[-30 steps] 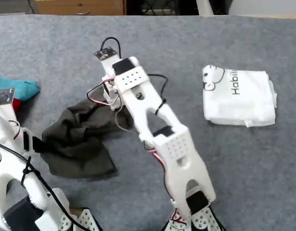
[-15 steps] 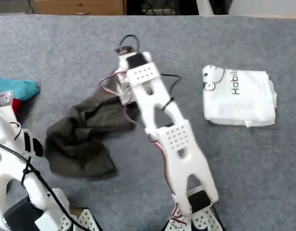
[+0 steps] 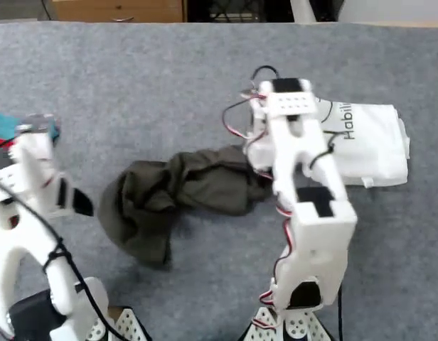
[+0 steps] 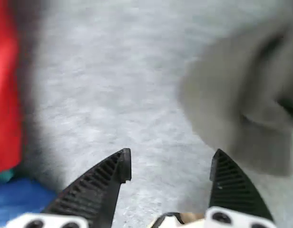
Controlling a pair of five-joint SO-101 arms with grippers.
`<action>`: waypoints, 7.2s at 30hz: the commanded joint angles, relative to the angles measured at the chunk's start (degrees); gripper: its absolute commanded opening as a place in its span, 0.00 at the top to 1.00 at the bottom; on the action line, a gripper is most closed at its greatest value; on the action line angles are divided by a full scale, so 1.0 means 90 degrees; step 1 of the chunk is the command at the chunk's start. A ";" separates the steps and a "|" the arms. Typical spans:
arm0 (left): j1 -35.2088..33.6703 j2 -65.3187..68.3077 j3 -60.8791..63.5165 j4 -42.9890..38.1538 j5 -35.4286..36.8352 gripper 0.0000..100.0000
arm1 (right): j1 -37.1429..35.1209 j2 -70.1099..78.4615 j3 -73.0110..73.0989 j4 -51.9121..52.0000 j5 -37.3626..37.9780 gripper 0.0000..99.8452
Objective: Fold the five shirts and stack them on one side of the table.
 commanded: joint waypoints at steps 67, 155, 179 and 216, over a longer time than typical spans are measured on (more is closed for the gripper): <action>0.0513 0.0117 -0.3795 0.0205 0.0879 0.97 | 0.1241 -0.2066 0.0484 0.0049 0.3790 0.99; -0.1001 0.0791 0.0220 -0.1377 -0.0977 0.97 | -0.1348 -0.0376 -0.0796 -0.3223 0.0635 0.95; -0.0435 0.0791 0.0190 -0.2159 0.0303 0.97 | -0.1280 0.1392 -0.2584 -0.2510 0.0469 0.72; -0.0484 0.0791 0.0210 -0.2159 0.0303 0.97 | -0.1524 0.3189 -0.5407 -0.0156 0.0518 0.70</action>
